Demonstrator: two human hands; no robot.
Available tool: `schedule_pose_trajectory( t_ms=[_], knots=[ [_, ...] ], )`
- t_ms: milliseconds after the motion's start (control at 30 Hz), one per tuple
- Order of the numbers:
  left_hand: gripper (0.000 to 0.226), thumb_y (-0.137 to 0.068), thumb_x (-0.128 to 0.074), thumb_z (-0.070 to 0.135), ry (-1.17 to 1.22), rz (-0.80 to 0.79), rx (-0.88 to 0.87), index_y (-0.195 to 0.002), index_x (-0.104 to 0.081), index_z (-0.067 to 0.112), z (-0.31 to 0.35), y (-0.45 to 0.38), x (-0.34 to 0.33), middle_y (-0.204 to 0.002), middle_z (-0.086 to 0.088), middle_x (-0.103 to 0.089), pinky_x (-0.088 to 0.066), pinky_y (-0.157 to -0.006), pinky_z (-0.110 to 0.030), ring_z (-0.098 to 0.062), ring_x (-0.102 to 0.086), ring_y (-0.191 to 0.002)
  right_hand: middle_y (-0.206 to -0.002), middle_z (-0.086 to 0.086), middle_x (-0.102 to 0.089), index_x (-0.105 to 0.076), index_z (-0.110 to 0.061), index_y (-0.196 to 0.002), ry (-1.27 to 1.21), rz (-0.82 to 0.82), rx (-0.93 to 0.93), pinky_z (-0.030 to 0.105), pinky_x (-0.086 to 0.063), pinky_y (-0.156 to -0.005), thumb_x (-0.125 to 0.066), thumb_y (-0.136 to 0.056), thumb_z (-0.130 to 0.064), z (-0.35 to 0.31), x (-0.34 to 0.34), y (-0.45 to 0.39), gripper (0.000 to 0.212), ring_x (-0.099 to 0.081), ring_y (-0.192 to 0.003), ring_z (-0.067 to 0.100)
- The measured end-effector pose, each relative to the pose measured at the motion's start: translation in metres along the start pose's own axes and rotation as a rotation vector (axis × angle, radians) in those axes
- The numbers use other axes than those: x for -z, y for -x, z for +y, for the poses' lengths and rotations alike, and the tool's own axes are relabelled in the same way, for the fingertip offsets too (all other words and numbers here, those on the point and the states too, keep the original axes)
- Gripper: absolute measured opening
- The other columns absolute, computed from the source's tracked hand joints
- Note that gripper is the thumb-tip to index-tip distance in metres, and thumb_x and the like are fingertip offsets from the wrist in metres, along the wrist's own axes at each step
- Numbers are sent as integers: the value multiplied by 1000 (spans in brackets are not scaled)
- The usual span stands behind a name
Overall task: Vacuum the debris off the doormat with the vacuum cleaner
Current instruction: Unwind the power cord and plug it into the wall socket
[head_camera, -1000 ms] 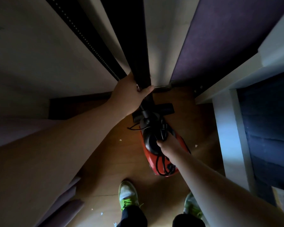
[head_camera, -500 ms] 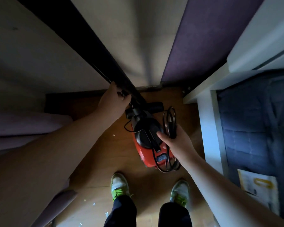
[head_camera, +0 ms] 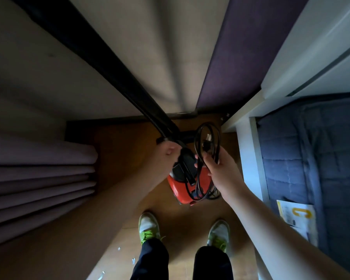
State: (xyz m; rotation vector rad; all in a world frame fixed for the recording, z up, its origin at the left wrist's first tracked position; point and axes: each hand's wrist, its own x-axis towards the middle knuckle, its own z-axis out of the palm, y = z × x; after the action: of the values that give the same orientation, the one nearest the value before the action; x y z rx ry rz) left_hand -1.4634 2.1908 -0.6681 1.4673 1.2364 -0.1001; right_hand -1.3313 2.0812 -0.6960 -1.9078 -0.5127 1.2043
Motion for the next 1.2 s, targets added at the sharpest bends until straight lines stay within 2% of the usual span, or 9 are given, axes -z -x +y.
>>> schedule_pose_trajectory(
  t_ms=[100,200,267,367,500,633,733,933,1200],
  knots=[
    [27,-105,-37,35,139,-117,-7,-124,-55,27,8,17,-19,-113,8,-64,-51,-97,-35,-7,-62,-103,-90,-8,-70,-63,-26,-107,12,17,50,28,-54,-72,-53,-99,-29,-19,6,10,13,-68,-83,8],
    [16,-101,-47,42,258,-149,23,-115,-54,41,13,26,-30,-113,9,-66,-51,-99,-39,-11,-64,-105,-80,-8,-71,-68,-33,-89,-33,23,76,36,-56,-72,-61,-94,-30,-33,17,20,9,-68,-75,11],
    [17,-95,-59,39,268,-147,13,-110,-56,46,12,28,-35,-106,9,-68,-52,-97,-38,-11,-65,-103,-73,-7,-70,-69,-32,-81,-83,25,65,31,-52,-67,-64,-92,-27,-40,25,25,13,-66,-70,9],
    [22,-94,-64,19,159,-75,-14,-114,-59,29,18,34,-37,-94,14,-62,-48,-83,-22,-4,-60,-91,-74,-9,-71,-70,-26,-85,-123,31,11,22,-50,-66,-64,-93,-21,-47,31,32,11,-67,-70,3],
    [6,-97,-60,20,145,-22,-27,-102,-62,23,26,37,-25,-91,3,-68,-53,-79,-31,-13,-67,-84,-83,-1,-72,-70,-20,-98,-247,86,-35,31,-56,-81,-59,-96,-21,-51,40,38,12,-70,-80,12],
    [9,-98,-56,12,172,-31,-95,-97,-60,20,29,37,-14,-82,0,-70,-50,-66,-18,-4,-68,-68,-83,2,-67,-68,-21,-103,-227,120,-21,20,-52,-67,-53,-99,-25,-56,49,40,16,-66,-72,9],
    [11,-98,-57,11,149,-27,-91,-105,-63,16,29,38,-10,-86,-1,-71,-48,-60,-11,0,-67,-68,-80,-1,-66,-69,-24,-100,-234,155,-16,27,-53,-72,-54,-99,-24,-57,51,39,15,-64,-72,11],
    [8,-97,-60,24,245,-139,-45,-102,-66,21,29,42,-9,-82,4,-73,-56,-83,-37,-10,-72,-76,-93,4,-71,-68,-20,-97,-342,160,-46,32,-54,-86,-48,-102,-16,-56,61,40,21,-68,-92,18],
    [14,-99,-55,14,273,-69,-11,-109,-60,23,31,41,-11,-86,-2,-71,-60,-67,-36,-15,-73,-70,-109,0,-73,-66,-21,-109,-408,240,-114,30,-54,-83,-41,-104,-16,-48,70,41,26,-70,-100,12]
  ],
)
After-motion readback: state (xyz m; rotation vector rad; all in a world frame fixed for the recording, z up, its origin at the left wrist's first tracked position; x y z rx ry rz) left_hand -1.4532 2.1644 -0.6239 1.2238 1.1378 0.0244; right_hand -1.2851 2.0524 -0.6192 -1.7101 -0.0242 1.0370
